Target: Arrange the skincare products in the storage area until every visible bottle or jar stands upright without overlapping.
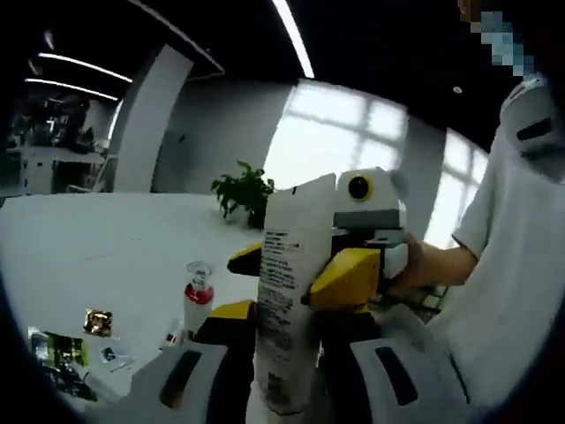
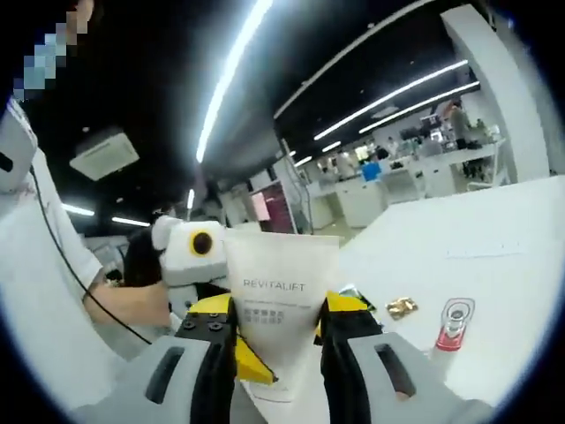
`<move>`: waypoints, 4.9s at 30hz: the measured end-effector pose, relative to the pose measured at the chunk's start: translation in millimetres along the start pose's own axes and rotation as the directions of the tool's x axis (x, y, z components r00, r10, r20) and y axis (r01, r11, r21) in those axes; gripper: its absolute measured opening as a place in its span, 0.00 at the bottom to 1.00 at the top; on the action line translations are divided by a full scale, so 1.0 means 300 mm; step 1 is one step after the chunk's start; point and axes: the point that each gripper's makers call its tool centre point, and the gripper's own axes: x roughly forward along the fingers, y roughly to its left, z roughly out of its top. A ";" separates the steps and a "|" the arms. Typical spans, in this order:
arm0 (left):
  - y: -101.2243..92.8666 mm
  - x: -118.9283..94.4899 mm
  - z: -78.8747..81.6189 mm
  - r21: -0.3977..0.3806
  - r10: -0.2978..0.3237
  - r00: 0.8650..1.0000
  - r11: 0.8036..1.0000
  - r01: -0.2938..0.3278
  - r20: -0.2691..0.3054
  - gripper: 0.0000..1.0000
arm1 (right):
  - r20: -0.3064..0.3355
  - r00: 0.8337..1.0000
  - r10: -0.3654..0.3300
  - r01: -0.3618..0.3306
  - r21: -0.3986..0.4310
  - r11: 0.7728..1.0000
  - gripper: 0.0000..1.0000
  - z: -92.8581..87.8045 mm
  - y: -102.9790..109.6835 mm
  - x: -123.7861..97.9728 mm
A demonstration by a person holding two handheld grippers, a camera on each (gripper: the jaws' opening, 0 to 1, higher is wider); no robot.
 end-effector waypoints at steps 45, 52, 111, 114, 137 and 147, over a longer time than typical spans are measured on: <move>-0.146 -0.096 0.021 -0.042 -0.372 0.928 0.928 0.371 -0.011 0.12 | -0.071 0.903 0.423 -0.429 -0.196 0.882 0.12 0.052 0.207 -0.102; -0.170 -0.067 -0.043 -0.001 -0.347 0.932 0.937 0.349 -0.103 0.14 | -0.139 0.899 0.416 -0.438 -0.249 0.864 0.10 -0.011 0.201 -0.098; 0.218 0.235 -0.348 0.148 -0.186 0.935 0.960 0.239 -0.303 0.14 | -0.278 0.954 0.109 -0.182 -0.249 0.951 0.21 -0.292 -0.295 0.067; 0.248 0.251 -0.338 0.138 -0.188 0.938 0.962 0.235 -0.290 0.14 | -0.257 0.964 0.074 -0.143 -0.262 0.954 0.24 -0.273 -0.322 0.055; 0.391 0.359 -0.278 0.210 -0.182 0.949 0.948 0.239 -0.259 0.13 | -0.241 0.960 -0.146 0.119 -0.120 0.986 0.30 -0.389 -0.401 -0.223; 0.401 0.363 -0.285 0.203 -0.195 0.948 0.947 0.249 -0.253 0.14 | -0.254 0.956 -0.147 0.127 -0.093 0.988 0.34 -0.426 -0.391 -0.217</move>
